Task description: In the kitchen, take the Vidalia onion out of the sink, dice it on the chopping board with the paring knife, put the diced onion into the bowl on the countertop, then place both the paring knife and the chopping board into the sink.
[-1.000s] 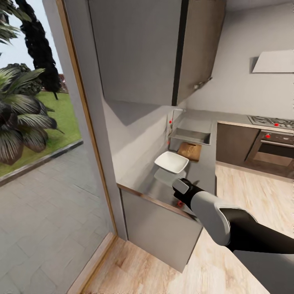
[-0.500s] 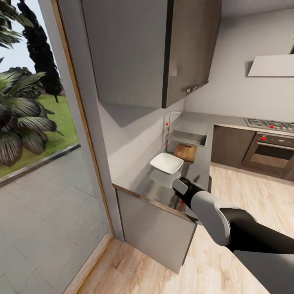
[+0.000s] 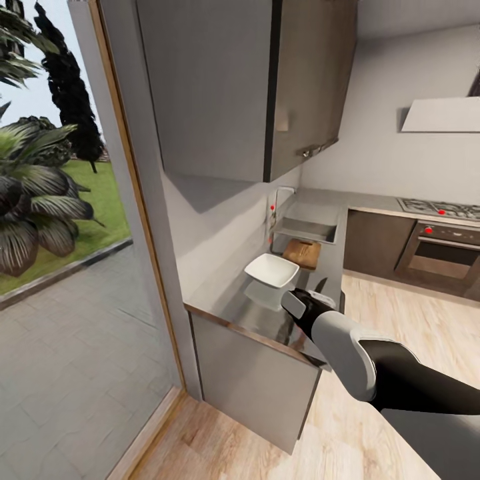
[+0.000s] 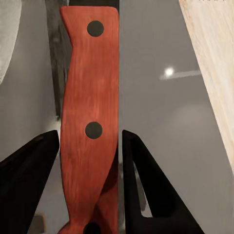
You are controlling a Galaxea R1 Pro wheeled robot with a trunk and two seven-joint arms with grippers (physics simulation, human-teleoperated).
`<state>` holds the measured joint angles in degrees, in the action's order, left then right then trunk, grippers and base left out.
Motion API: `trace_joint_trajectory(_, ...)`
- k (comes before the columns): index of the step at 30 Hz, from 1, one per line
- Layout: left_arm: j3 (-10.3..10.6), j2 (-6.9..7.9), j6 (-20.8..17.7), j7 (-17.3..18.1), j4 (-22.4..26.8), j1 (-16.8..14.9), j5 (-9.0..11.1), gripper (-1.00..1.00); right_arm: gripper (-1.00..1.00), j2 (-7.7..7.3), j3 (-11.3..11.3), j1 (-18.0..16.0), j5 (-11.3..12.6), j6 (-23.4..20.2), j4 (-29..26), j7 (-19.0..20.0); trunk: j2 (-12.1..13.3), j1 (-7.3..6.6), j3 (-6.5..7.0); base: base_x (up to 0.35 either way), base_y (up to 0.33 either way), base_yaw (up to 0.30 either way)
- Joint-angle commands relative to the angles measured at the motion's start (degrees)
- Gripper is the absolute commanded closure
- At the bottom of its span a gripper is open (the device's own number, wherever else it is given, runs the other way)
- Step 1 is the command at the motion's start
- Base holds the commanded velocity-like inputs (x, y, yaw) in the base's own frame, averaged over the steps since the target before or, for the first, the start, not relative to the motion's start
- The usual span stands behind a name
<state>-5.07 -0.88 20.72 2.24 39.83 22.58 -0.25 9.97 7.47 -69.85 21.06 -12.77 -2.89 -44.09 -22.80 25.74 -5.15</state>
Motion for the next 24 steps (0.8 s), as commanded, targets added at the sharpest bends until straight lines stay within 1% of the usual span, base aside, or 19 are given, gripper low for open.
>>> trace_joint_trajectory(1,-0.11,-0.07,0.06,0.2,-0.01,0.01,-0.02,-1.0,1.0,0.03,0.44,-0.03,-0.6,-0.59,-0.14,0.1,-0.11,0.04,-0.02,0.0,0.0,0.0)
trace_joint_trajectory(3,0.07,-0.02,0.09,0.15,-0.23,0.01,-0.05,-1.0,1.0,0.03,0.39,-0.03,-1.14,-0.59,-0.17,2.16,-0.11,0.04,0.16,0.0,0.0,0.0)
trace_joint_trajectory(4,0.1,-0.02,0.1,0.11,-0.26,0.01,-0.06,-1.0,1.0,0.03,0.33,-0.03,-1.86,-0.59,-0.18,3.26,-0.11,0.04,0.25,0.0,0.0,0.0)
trace_joint_trajectory(5,0.12,-0.01,0.1,0.09,-0.27,0.01,-0.08,-1.0,1.0,0.03,0.25,-0.03,-2.92,-0.59,-0.18,4.34,-0.11,0.04,0.34,0.0,0.0,0.0)
trace_joint_trajectory(7,0.12,-0.04,0.11,0.01,-0.23,0.01,-0.09,-1.0,1.0,-0.62,0.19,-0.03,-5.83,-0.63,-0.18,6.76,-0.11,0.04,0.52,0.0,0.0,0.0)
trace_joint_trajectory(9,0.13,-0.06,0.06,-0.02,-0.35,0.01,-0.08,-1.0,1.0,-0.91,0.15,-0.03,-6.83,-0.63,-0.18,7.74,-0.11,0.04,0.71,0.0,0.0,0.0)
trace_joint_trajectory(11,0.1,-0.08,0.03,-0.04,-0.49,0.01,-0.03,-1.0,1.0,-1.24,0.17,-0.03,-7.34,-0.67,-0.56,8.66,-0.11,0.04,0.89,0.0,0.0,0.0)
trace_joint_trajectory(15,0.13,-0.03,0.08,-0.1,-0.56,0.01,0.05,-1.0,1.0,-2.02,0.17,-0.03,-7.52,-0.72,-0.8,9.51,-0.11,0.04,1.25,0.0,0.0,0.0)
trace_joint_trajectory(19,0.1,-0.01,0.16,-0.13,-1.33,0.01,0.06,-1.0,1.0,-3.65,0.17,-0.03,-7.57,-0.8,-0.92,10.29,-0.11,0.04,1.62,0.0,0.0,0.0)
trace_joint_trajectory(21,0.09,0.0,0.18,-0.13,-1.91,0.01,0.02,-1.0,1.0,-4.23,0.17,-0.03,-7.59,-0.85,-1.02,11.44,-0.11,0.04,1.8,0.0,0.0,0.0)
trace_joint_trajectory(24,0.09,-0.05,0.25,-0.13,-2.71,0.01,-0.05,-1.0,1.0,-4.57,0.14,-0.03,-7.61,-0.92,-1.1,12.35,-0.11,0.04,2.07,0.0,-0.018,0.0)
